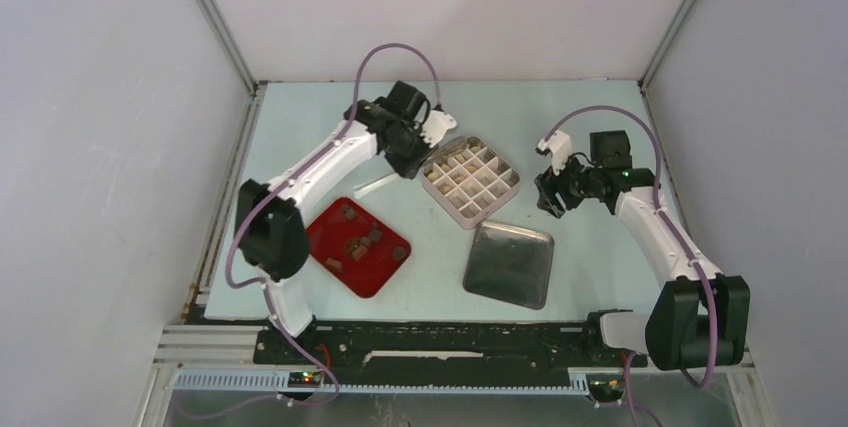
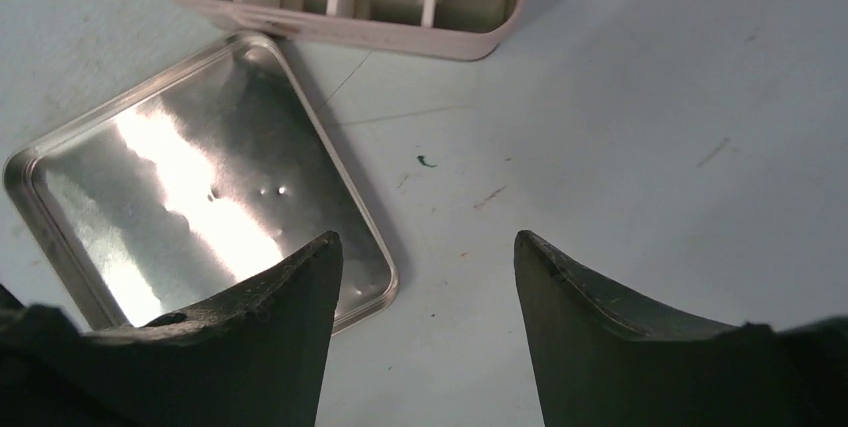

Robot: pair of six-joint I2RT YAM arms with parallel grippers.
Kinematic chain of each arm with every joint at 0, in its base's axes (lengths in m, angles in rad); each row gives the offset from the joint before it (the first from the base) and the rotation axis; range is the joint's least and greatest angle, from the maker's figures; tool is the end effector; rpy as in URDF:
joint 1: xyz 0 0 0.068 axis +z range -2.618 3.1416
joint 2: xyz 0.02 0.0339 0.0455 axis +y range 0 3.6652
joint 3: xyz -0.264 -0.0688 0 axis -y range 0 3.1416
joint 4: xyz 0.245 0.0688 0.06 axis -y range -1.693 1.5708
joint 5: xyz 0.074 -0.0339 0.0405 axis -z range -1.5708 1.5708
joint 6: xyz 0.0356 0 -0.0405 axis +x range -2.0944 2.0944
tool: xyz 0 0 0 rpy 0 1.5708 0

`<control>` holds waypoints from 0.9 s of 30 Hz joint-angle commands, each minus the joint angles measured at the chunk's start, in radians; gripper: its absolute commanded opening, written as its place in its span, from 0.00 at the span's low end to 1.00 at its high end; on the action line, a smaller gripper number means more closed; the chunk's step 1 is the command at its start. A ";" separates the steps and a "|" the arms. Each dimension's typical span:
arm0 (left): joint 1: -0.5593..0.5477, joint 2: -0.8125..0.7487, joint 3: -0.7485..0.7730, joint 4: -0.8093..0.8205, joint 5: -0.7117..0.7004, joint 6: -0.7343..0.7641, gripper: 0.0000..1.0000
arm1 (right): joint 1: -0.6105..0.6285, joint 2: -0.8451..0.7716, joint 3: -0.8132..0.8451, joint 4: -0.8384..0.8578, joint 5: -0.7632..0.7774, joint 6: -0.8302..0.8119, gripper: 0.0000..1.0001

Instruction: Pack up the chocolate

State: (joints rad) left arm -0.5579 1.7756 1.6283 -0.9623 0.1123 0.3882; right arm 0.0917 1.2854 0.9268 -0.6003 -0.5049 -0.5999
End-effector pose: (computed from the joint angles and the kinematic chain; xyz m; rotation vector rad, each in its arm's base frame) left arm 0.3148 -0.2011 0.2974 1.2545 2.3734 -0.2038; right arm 0.2539 0.0406 0.2509 -0.9978 2.1924 0.4088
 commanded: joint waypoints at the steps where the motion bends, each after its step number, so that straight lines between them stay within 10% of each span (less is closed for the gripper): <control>1: -0.057 0.124 0.159 0.067 0.049 -0.070 0.11 | -0.043 -0.048 0.024 0.075 -0.040 0.073 0.67; 27: -0.120 0.409 0.430 0.035 -0.028 -0.131 0.29 | -0.076 -0.031 0.023 0.052 -0.100 0.052 0.68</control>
State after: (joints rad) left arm -0.6643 2.1960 1.9976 -0.9226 0.0990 0.2687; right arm 0.0216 1.2530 0.9268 -0.5564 -0.5793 -0.5385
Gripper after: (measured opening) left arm 0.296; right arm 0.684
